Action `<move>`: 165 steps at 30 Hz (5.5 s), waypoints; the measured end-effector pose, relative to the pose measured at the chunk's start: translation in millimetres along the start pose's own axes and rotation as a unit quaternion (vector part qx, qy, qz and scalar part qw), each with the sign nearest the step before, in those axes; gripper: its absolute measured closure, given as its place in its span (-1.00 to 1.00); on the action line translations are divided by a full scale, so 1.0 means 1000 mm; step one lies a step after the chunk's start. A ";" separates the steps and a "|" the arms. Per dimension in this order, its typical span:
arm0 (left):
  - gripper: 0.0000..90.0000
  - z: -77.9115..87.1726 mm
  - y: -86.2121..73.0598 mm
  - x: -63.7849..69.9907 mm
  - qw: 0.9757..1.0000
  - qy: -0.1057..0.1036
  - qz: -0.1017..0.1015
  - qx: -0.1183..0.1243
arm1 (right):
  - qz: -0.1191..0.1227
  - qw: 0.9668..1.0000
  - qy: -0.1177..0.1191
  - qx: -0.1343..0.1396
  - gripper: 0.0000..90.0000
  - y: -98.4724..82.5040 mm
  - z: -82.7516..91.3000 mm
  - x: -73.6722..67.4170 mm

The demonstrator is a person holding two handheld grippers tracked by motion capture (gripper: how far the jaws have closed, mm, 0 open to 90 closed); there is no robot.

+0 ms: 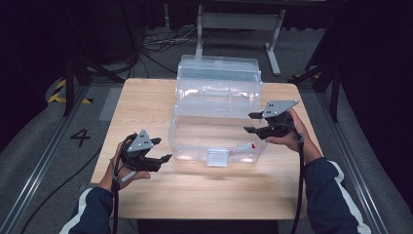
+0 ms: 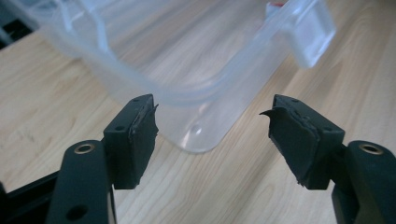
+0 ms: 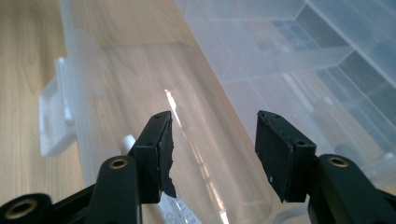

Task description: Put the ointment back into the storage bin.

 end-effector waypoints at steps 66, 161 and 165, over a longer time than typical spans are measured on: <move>0.59 -0.093 0.041 0.008 0.964 -0.091 -0.120 -0.218 | 0.076 0.969 -0.123 -0.200 0.64 0.089 -0.063 0.067; 0.27 -0.094 0.038 0.028 0.969 -0.020 -0.103 -0.225 | 0.109 0.988 -0.070 -0.079 0.84 0.068 -0.016 -0.018; 0.27 -0.093 0.038 0.028 0.969 -0.018 -0.102 -0.226 | 0.110 0.988 -0.063 -0.083 0.84 0.068 -0.015 -0.019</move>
Point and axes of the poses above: each handheld gripper's, and its own axes: z roughly backward along the jaws, y roughly out of its top, x roughly to its right, the point moved 4 cm from there along -z, roughly forward along the jaws, and after that the axes turned 5 degrees about -z, right-handed, at the moved point
